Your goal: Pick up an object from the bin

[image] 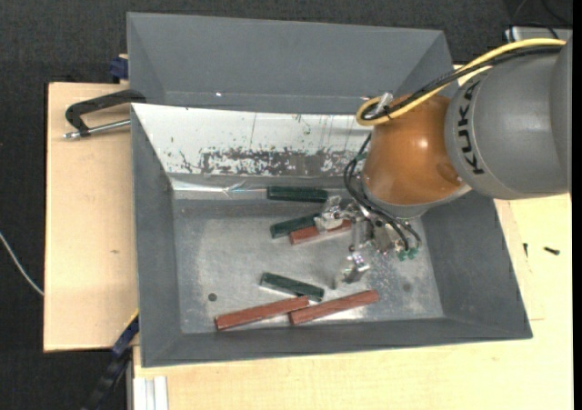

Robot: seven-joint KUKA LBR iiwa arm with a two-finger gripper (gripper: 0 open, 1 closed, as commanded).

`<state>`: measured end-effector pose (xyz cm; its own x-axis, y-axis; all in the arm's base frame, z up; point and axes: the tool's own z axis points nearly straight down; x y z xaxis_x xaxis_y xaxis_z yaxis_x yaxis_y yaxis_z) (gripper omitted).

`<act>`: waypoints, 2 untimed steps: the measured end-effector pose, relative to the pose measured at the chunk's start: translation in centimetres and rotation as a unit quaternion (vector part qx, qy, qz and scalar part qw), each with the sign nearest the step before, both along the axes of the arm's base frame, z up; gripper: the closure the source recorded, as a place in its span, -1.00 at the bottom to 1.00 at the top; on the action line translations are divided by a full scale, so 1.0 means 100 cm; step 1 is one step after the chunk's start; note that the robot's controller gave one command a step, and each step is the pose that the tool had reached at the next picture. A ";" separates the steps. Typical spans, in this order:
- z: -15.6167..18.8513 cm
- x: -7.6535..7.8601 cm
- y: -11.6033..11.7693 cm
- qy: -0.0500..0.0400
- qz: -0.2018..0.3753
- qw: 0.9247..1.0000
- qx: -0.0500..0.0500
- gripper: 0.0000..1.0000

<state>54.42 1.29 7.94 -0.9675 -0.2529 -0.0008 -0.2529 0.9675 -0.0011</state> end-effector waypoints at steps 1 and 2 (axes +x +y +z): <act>0.000 0.001 0.000 -0.002 0.000 1.000 0.000 -1.00; 0.000 0.045 0.044 -0.010 0.027 1.000 0.003 1.00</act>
Offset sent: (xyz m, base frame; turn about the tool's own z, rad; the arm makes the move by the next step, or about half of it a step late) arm 0.0383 0.0419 -0.0094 -0.0552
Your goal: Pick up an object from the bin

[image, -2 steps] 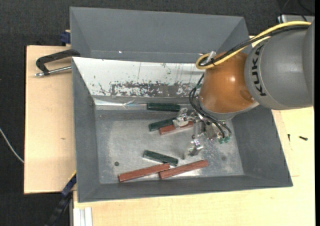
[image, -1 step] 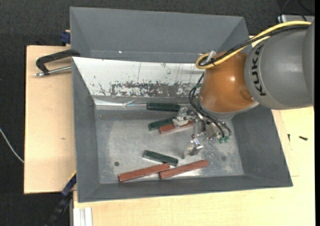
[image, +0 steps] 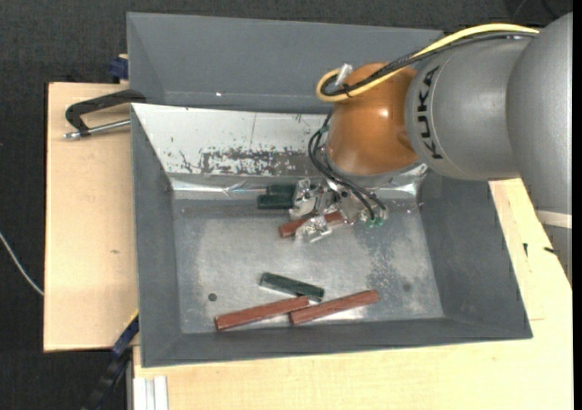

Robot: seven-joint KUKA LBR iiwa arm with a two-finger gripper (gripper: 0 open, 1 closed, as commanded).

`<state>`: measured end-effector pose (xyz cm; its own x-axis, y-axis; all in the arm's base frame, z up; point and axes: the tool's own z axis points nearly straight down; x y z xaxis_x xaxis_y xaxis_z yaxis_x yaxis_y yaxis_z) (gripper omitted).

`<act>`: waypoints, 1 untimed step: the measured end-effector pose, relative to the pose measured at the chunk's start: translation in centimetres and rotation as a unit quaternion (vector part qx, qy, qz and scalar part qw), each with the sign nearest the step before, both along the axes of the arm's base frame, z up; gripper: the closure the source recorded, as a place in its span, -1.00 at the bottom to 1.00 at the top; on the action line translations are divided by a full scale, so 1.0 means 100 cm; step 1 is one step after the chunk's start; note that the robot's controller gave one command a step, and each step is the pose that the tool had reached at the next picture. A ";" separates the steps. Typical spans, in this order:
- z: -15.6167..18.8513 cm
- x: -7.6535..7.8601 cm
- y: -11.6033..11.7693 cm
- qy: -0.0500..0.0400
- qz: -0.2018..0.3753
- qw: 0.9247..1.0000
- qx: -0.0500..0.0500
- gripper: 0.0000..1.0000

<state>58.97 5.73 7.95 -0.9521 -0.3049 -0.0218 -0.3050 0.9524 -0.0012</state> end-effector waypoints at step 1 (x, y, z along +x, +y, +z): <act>0.000 0.000 0.000 0.000 0.000 1.000 0.000 1.00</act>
Offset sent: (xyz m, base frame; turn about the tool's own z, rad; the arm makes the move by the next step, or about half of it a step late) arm 0.0081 0.0031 0.1535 -0.0040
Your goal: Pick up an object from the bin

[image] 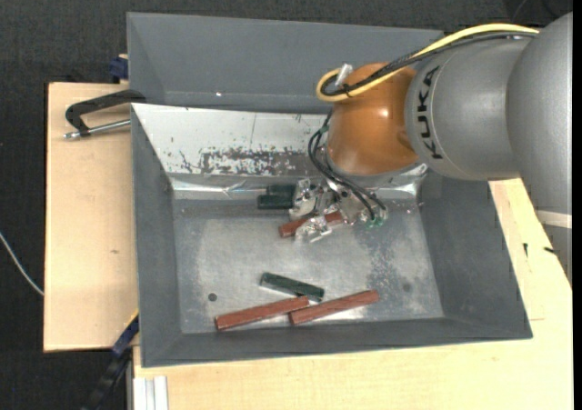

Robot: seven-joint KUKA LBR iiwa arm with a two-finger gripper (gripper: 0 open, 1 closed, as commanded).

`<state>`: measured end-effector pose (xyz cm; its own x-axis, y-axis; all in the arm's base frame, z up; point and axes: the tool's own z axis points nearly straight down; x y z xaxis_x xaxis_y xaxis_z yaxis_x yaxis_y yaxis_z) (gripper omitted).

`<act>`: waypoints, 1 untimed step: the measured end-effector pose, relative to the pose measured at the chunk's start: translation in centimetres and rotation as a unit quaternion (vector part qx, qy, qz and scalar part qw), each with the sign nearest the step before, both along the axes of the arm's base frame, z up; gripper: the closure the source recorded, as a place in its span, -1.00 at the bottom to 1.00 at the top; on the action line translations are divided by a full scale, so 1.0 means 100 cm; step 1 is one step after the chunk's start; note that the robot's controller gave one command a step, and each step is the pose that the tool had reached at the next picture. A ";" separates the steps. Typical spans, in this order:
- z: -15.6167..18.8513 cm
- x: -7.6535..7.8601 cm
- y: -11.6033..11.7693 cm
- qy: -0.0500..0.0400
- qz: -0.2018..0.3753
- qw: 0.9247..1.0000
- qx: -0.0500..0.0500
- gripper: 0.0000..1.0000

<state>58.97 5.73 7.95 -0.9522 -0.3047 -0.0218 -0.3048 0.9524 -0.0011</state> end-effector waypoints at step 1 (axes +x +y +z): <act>0.157 0.010 0.004 0.005 0.002 1.000 -0.002 1.00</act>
Offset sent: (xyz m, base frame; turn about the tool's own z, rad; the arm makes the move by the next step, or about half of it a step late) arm 0.0000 0.0000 0.0000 0.0000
